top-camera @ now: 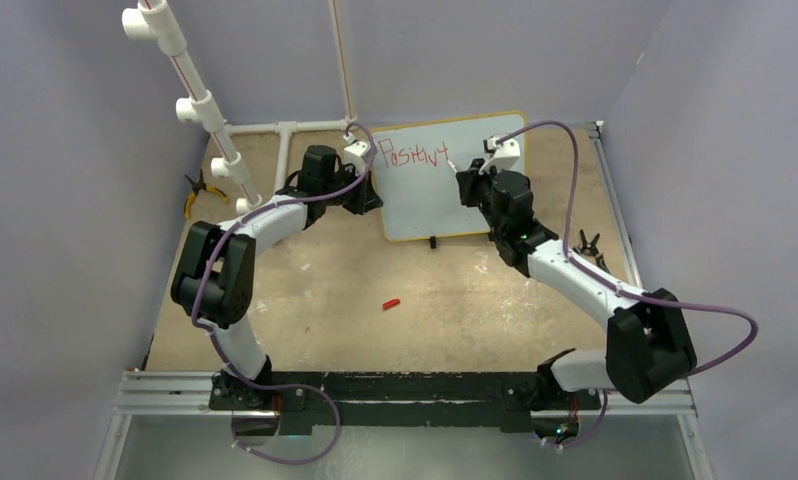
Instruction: Write a sentence on the whiteboard
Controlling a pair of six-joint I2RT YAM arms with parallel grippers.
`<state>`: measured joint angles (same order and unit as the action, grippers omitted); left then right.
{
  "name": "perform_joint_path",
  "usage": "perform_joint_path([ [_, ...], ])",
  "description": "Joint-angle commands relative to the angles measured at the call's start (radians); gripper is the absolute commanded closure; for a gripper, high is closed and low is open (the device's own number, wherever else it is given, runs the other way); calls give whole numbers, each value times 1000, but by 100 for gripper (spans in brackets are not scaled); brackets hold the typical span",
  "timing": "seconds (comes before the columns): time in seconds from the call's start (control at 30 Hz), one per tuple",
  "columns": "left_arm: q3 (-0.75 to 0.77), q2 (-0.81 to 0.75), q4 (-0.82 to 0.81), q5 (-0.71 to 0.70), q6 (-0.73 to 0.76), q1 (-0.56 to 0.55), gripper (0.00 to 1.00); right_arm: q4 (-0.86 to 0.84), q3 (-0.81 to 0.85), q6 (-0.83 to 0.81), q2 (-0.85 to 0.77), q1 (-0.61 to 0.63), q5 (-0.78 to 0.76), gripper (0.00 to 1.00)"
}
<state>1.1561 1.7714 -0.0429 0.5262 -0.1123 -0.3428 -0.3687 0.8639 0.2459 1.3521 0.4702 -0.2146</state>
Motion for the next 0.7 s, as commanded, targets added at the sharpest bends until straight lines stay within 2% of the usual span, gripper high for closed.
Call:
perform_joint_path([
  [0.0, 27, -39, -29, 11, -3, -1, 100, 21, -16, 3, -40, -2, -10, 100],
  [0.67, 27, -35, -27, 5, -4, -1, 100, -11, 51, -5, -80, -3, -53, 100],
])
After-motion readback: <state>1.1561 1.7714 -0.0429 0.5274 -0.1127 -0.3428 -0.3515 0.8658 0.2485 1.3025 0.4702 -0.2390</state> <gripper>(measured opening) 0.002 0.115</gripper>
